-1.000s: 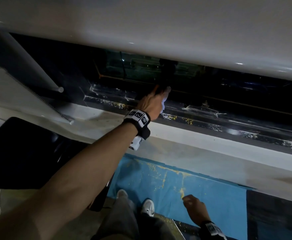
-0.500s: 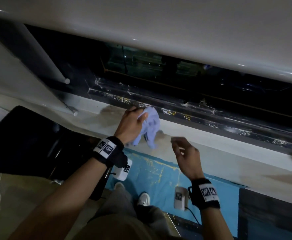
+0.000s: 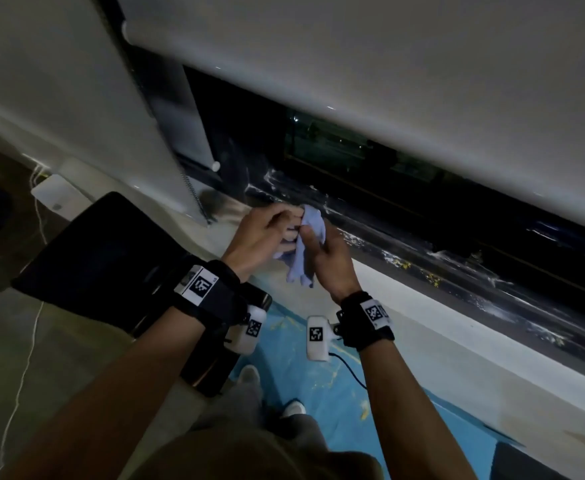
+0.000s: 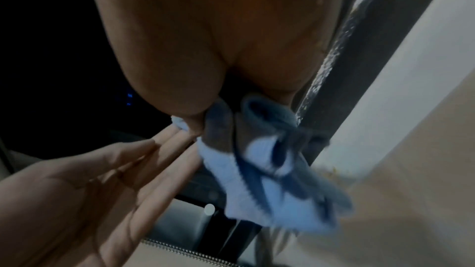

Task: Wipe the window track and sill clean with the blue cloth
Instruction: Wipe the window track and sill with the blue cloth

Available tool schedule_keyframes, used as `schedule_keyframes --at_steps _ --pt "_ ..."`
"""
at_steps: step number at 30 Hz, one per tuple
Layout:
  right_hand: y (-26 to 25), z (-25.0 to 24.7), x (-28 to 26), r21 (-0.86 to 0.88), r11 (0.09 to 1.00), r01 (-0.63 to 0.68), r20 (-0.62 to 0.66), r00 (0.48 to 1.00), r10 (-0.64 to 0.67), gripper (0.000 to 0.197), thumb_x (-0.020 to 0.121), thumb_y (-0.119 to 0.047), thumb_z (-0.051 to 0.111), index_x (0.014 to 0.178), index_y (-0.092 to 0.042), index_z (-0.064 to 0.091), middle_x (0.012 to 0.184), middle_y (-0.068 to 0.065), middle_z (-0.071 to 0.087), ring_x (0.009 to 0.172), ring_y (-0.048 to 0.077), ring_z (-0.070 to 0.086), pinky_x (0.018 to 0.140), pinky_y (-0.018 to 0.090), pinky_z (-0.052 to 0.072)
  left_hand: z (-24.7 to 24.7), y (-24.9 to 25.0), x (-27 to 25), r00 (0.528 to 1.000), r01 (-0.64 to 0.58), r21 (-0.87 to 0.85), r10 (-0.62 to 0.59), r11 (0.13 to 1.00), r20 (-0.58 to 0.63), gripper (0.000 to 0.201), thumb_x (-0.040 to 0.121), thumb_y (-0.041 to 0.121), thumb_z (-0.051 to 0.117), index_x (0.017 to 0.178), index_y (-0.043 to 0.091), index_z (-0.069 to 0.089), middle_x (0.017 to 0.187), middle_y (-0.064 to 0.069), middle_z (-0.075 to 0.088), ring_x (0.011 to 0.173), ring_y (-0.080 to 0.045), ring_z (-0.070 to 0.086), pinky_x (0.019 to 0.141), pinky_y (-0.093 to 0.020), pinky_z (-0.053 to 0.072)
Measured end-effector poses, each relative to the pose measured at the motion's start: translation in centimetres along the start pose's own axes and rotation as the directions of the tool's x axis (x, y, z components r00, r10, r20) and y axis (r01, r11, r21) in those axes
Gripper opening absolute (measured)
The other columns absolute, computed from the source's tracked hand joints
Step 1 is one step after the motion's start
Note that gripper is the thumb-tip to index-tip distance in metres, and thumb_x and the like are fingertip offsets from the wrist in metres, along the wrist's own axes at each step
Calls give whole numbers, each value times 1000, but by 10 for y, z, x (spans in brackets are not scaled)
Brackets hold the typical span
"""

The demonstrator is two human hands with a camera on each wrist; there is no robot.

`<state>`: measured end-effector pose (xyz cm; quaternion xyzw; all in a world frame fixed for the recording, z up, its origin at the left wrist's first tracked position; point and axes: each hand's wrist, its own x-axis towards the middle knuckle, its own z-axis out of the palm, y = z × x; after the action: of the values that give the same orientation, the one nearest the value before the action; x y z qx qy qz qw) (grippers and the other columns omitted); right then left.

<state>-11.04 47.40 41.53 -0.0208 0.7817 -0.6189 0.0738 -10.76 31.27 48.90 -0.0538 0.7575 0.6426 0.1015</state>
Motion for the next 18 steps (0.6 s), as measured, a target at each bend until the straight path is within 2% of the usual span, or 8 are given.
schedule_keyframes --at_steps 1,3,6,9,11,13,15,18 --pt "-2 4 9 -68 998 11 -34 999 -13 26 109 -42 57 114 -19 69 89 8 76 76 18 70 72 40 56 -10 2 6 1000 -3 24 3 1000 -19 25 111 16 48 121 12 70 113 -8 77 100 -20 77 91 -45 63" --pt "-9 6 28 -274 960 49 -119 989 -85 26 106 -40 59 107 -16 67 90 11 72 81 26 67 73 37 50 -34 0 18 997 -27 143 37 989 -64 21 108 13 53 117 16 72 109 -1 78 95 -16 78 84 -43 65" --pt "-31 8 62 -441 897 25 -206 970 -128 38 105 -41 61 129 -12 61 116 20 73 103 41 70 80 34 47 -67 -7 46 995 3 391 36 920 -92 15 102 18 59 107 21 73 102 3 79 95 -16 76 85 -45 64" --pt "-51 17 100 -641 760 -104 -313 940 -136 50 106 -38 58 151 -28 39 141 25 63 111 49 68 83 48 58 -89 -15 72 995 37 623 27 781 -93 19 95 36 54 102 25 68 102 1 75 103 -26 70 93 -44 58" --pt "-50 30 131 -757 644 -114 -359 895 -264 66 99 -27 66 159 -15 42 153 28 51 122 51 64 86 57 60 -96 -16 83 994 29 680 49 733 -95 21 95 40 51 106 24 60 103 -4 73 106 -33 66 91 -48 57" --pt "-41 50 157 -825 551 -129 -278 940 -196 66 94 -20 70 153 -1 48 151 30 53 129 51 61 93 62 59 -97 -18 90 988 -14 715 118 699 -96 21 99 32 54 117 21 54 111 -11 69 108 -38 64 88 -51 57" --pt "-35 71 170 -873 476 -106 -162 984 -77 47 99 -23 60 143 -4 59 148 25 55 136 47 54 107 59 51 -97 -18 92 977 -80 759 204 647 -71 28 100 28 56 127 20 52 118 -14 64 105 -39 64 83 -51 58" --pt "-29 85 180 -897 422 -134 -201 973 -117 45 101 -31 50 139 -12 64 147 19 54 137 43 47 114 52 35 -105 -24 93 946 -147 797 318 586 -59 32 100 27 56 130 20 50 125 -12 62 105 -37 64 78 -46 56"
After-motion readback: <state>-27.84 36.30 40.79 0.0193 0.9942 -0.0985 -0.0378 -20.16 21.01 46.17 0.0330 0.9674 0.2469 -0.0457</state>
